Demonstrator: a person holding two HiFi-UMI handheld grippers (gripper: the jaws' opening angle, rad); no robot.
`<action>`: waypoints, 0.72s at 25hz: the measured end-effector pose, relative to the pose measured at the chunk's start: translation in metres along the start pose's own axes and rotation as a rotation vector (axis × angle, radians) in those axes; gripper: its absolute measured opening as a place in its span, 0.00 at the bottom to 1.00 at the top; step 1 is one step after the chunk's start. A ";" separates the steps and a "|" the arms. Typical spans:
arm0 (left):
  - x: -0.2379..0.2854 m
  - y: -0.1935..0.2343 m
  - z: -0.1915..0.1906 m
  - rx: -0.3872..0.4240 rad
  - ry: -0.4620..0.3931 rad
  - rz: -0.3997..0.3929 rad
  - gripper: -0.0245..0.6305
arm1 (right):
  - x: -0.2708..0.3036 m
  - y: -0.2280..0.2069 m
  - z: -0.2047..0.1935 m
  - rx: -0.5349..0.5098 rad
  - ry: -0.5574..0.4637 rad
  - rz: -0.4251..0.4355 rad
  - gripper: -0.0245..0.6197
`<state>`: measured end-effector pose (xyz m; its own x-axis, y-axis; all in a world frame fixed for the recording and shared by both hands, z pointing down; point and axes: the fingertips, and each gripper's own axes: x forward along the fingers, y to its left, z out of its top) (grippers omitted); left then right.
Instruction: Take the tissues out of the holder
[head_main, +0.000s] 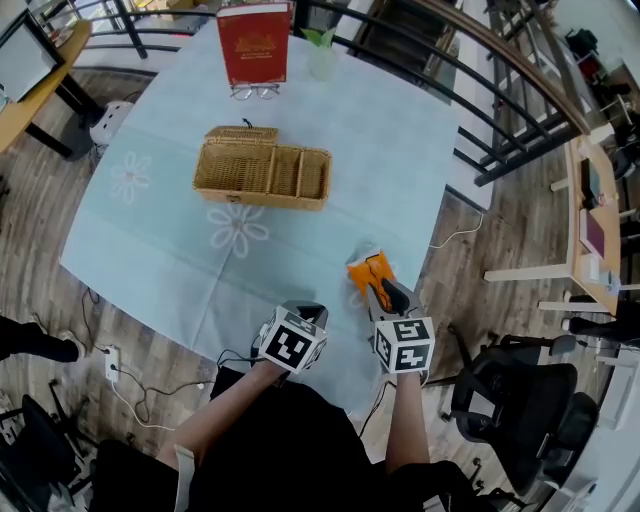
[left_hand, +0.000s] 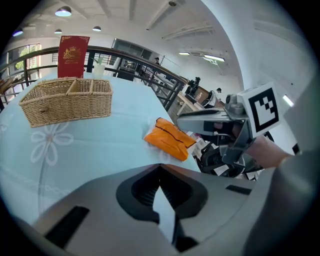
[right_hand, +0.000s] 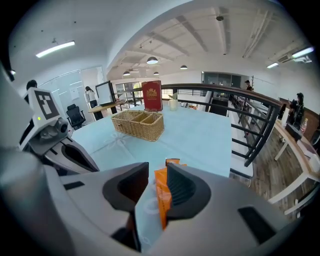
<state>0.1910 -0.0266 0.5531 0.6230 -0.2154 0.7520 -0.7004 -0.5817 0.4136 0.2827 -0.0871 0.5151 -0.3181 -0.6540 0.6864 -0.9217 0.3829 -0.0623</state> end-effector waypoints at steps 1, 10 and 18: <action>-0.001 -0.001 0.000 0.001 0.002 -0.001 0.05 | -0.002 0.003 0.001 -0.007 -0.006 0.003 0.23; 0.003 -0.006 0.002 -0.002 0.003 -0.010 0.05 | -0.018 0.005 -0.008 -0.017 0.001 -0.035 0.06; 0.011 -0.018 -0.003 -0.004 0.017 -0.037 0.05 | -0.039 0.005 -0.025 0.037 0.020 -0.049 0.06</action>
<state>0.2092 -0.0162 0.5550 0.6424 -0.1809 0.7447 -0.6787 -0.5856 0.4432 0.2964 -0.0437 0.5067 -0.2683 -0.6578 0.7038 -0.9438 0.3260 -0.0551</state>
